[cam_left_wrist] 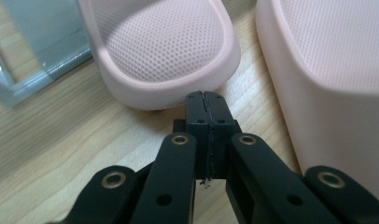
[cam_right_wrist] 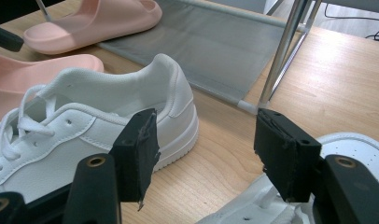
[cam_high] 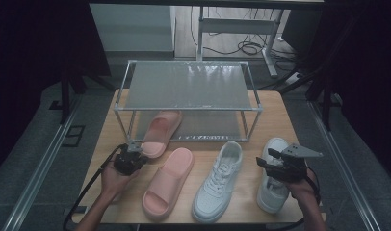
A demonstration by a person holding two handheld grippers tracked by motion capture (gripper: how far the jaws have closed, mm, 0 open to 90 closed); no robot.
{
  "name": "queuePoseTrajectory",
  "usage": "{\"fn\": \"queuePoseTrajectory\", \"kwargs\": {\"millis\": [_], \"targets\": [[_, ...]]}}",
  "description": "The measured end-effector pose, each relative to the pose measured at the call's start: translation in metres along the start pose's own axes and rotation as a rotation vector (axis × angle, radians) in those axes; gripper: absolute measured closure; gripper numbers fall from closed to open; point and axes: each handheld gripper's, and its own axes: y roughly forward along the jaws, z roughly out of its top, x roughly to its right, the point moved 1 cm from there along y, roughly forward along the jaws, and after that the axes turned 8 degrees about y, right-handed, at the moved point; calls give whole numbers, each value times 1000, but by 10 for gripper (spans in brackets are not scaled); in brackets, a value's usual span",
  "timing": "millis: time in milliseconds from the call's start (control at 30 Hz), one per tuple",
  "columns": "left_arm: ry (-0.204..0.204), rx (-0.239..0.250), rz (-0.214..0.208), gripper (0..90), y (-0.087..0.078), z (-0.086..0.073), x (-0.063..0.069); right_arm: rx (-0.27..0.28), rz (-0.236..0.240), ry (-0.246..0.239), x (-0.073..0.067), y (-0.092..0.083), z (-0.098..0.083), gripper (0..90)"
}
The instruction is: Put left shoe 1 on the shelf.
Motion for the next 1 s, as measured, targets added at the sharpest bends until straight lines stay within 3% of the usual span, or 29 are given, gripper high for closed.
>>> {"fn": "queuePoseTrajectory", "kwargs": {"millis": [533, 700, 800, 867, 1000], "targets": [[16, 16, -8, 900, 23, 26, 2, 3, -1, 0, 0, -1, 0, 401], [3, 19, -12, 900, 31, 34, 0, 4, -3, 2, 1, -2, 0, 401], [-8, 22, 4, 900, 36, 40, -1, 4, -3, 1, 1, -1, 0, 401], [13, 22, 11, 900, 40, 44, -2, 3, -2, 0, 1, -1, 0, 401], [-1, 34, 23, 900, 48, 49, -3, 3, -3, 0, 1, -1, 0, 401]]}}
